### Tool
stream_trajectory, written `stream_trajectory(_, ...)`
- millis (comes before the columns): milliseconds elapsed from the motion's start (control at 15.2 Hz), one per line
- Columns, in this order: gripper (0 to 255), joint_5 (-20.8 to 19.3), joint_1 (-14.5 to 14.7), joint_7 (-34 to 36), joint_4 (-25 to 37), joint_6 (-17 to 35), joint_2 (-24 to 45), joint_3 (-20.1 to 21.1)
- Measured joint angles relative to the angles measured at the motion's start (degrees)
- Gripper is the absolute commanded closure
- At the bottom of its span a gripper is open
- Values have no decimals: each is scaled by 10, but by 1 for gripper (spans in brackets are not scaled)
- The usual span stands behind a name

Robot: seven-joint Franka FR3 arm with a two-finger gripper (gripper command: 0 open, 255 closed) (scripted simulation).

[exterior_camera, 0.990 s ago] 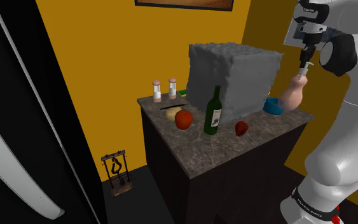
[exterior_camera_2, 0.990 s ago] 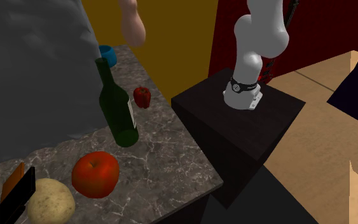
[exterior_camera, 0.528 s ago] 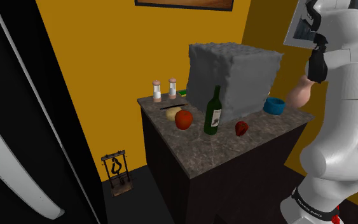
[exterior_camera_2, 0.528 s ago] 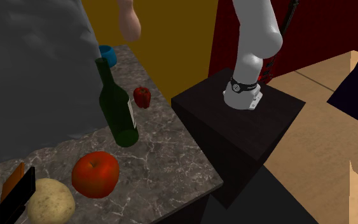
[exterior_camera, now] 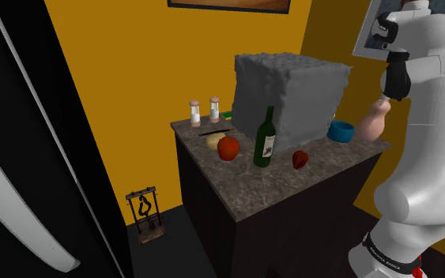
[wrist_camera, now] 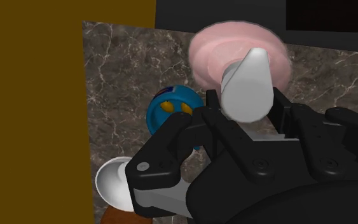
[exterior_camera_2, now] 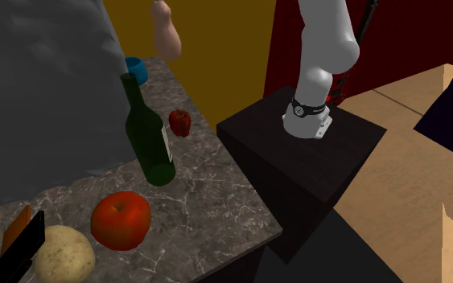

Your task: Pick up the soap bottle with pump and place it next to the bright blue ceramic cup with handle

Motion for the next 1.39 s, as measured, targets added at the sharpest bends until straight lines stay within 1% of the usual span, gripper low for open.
stream_trajectory(198,255,-8,13,4,-44,31,-13,-1)
stream_trajectory(594,255,-17,30,8,-117,89,-28,-2)
stream_trajectory(990,255,-23,42,13,-175,137,-39,-2)
stream_trajectory(1386,255,-22,48,16,-223,185,-38,1)
